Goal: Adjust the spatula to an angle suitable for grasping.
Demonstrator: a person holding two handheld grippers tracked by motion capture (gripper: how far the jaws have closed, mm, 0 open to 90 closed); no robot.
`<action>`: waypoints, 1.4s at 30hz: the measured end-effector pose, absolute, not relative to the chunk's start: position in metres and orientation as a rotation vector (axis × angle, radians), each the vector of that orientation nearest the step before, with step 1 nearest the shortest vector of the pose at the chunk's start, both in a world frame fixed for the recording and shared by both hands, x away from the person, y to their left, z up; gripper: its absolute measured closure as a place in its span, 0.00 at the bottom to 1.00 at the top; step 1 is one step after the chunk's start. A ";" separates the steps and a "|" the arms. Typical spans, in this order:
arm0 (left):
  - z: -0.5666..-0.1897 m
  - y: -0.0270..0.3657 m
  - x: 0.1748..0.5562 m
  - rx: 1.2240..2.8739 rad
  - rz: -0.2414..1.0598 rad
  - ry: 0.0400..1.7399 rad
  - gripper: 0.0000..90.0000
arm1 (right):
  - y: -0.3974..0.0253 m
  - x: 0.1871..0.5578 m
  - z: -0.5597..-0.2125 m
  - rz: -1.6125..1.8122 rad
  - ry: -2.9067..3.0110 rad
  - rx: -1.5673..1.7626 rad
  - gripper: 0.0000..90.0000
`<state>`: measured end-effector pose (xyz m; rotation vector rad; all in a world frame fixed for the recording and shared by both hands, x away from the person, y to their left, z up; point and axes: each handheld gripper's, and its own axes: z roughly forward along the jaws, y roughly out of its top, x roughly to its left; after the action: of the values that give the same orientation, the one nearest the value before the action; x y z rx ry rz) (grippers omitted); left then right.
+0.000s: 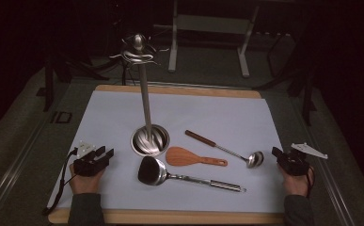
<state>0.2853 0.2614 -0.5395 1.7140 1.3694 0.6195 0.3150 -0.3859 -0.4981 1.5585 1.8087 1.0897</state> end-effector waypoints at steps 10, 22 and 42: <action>-0.540 0.261 0.285 1.715 0.619 1.372 0.65 | -0.361 0.308 -0.482 1.169 1.959 1.445 1.00; -0.539 0.261 0.285 1.716 0.616 1.372 0.65 | -0.306 0.299 -0.481 1.215 2.189 1.240 1.00; -0.540 0.261 0.285 1.714 0.617 1.375 0.65 | -0.253 0.261 -0.512 1.248 2.607 0.833 1.00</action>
<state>0.2854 0.2612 -0.5396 1.7143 1.3749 0.6167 0.2605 -0.2528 -0.5120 0.8331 2.6068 1.2484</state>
